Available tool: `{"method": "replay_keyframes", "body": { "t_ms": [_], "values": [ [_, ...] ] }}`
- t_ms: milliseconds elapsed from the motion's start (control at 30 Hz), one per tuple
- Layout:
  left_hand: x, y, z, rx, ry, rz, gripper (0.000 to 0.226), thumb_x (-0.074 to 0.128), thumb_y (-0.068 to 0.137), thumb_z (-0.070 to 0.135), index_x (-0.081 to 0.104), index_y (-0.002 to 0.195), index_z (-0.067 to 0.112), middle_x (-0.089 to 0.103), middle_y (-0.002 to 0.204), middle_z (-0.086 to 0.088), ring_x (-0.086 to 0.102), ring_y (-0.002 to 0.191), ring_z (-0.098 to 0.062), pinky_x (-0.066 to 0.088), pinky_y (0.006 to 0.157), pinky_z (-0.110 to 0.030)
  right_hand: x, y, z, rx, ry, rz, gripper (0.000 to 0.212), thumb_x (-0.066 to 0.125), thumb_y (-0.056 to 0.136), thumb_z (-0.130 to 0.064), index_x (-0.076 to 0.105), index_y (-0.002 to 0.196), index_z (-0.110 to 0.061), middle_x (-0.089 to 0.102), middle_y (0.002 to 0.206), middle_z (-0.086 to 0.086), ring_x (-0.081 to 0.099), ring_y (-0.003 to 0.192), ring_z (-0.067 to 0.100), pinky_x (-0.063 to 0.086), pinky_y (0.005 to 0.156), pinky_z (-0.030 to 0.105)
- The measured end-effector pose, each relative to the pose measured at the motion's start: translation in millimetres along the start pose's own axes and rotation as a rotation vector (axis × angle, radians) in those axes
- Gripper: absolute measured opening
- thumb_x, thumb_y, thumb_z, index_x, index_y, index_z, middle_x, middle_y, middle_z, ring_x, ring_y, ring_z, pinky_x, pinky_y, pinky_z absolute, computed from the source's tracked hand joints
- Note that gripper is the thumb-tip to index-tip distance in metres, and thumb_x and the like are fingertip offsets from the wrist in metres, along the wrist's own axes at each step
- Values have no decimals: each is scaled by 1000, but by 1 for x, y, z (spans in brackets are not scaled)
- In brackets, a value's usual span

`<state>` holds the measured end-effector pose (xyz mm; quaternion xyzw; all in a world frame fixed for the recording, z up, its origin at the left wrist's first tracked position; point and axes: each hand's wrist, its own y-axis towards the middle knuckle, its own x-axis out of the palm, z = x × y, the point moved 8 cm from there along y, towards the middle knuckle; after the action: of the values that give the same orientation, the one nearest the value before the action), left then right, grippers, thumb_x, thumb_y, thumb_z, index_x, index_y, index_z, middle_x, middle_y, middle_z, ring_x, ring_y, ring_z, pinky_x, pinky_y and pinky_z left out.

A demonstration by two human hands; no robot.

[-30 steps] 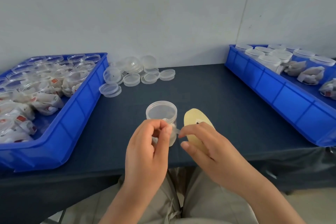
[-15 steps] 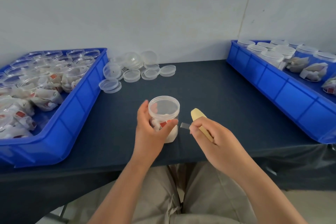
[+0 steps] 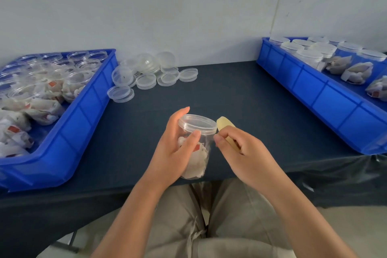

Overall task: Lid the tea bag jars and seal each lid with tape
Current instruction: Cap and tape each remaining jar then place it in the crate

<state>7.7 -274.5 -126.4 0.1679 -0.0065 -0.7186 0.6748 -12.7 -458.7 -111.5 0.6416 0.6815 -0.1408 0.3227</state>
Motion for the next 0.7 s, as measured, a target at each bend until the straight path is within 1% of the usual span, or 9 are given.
{"method": "replay_keyframes", "body": {
  "t_ms": [67, 100, 167, 233, 267, 333, 433, 567, 700],
  "values": [
    [1, 0, 0, 18, 34, 27, 61, 61, 90, 62, 42, 147, 50, 59, 131, 29, 63, 122, -1, 57, 92, -22, 0, 0, 0, -4, 1, 7, 24, 51, 108, -47, 63, 89, -37, 62, 78, -20, 58, 69, 0, 42, 60, 9],
    [1, 0, 1, 30, 57, 39, 64, 64, 87, 65, 41, 145, 50, 57, 131, 31, 62, 124, -1, 56, 95, -22, 0, 0, -1, -9, 3, 12, 25, 51, 108, -46, 63, 90, -36, 62, 77, -19, 57, 68, 1, 42, 60, 9],
    [1, 1, 4, 54, 124, 62, 75, 72, 79, 77, 37, 142, 57, 52, 133, 37, 57, 126, 5, 52, 92, -11, -1, 0, 0, -18, 5, 15, 25, 51, 109, -45, 63, 90, -35, 60, 76, -19, 57, 69, 2, 42, 61, 10],
    [1, 2, 7, 55, 181, 77, 85, 73, 67, 90, 28, 137, 71, 46, 133, 46, 51, 126, 14, 44, 86, 0, -1, 0, 1, -17, 6, 7, 25, 49, 109, -45, 63, 90, -35, 60, 77, -18, 57, 70, 2, 42, 62, 11],
    [1, 3, 7, 51, 196, 81, 88, 73, 63, 93, 24, 134, 76, 44, 131, 49, 49, 125, 18, 42, 85, 3, 0, 0, 1, -17, 8, 1, 25, 49, 108, -45, 62, 90, -36, 60, 77, -17, 56, 70, 2, 43, 63, 12],
    [0, 5, 6, 54, 212, 90, 90, 74, 58, 95, 22, 130, 79, 43, 129, 51, 48, 123, 20, 40, 83, 4, 1, 1, 2, -15, 17, -11, 25, 49, 108, -46, 60, 87, -39, 60, 75, -17, 56, 69, 2, 43, 63, 13],
    [0, 5, 6, 67, 216, 107, 88, 74, 58, 95, 25, 129, 77, 45, 129, 48, 49, 123, 18, 42, 83, 3, 1, 1, 2, -10, 21, -9, 26, 48, 109, -45, 59, 86, -38, 59, 72, -18, 55, 67, 1, 43, 60, 13],
    [0, 3, 7, 73, 196, 130, 81, 74, 63, 93, 32, 130, 72, 53, 130, 37, 56, 123, 9, 47, 84, -3, 1, 1, 2, -11, 1, -6, 24, 50, 109, -40, 61, 88, -39, 59, 74, -23, 57, 69, 0, 42, 60, 11],
    [0, 3, 4, 79, 201, 112, 84, 67, 73, 89, 37, 143, 54, 54, 135, 30, 58, 125, 2, 52, 88, -11, 1, 1, 3, -16, -17, 1, 25, 49, 109, -46, 62, 90, -35, 60, 76, -15, 56, 68, 5, 42, 59, 13]
  ]
}}
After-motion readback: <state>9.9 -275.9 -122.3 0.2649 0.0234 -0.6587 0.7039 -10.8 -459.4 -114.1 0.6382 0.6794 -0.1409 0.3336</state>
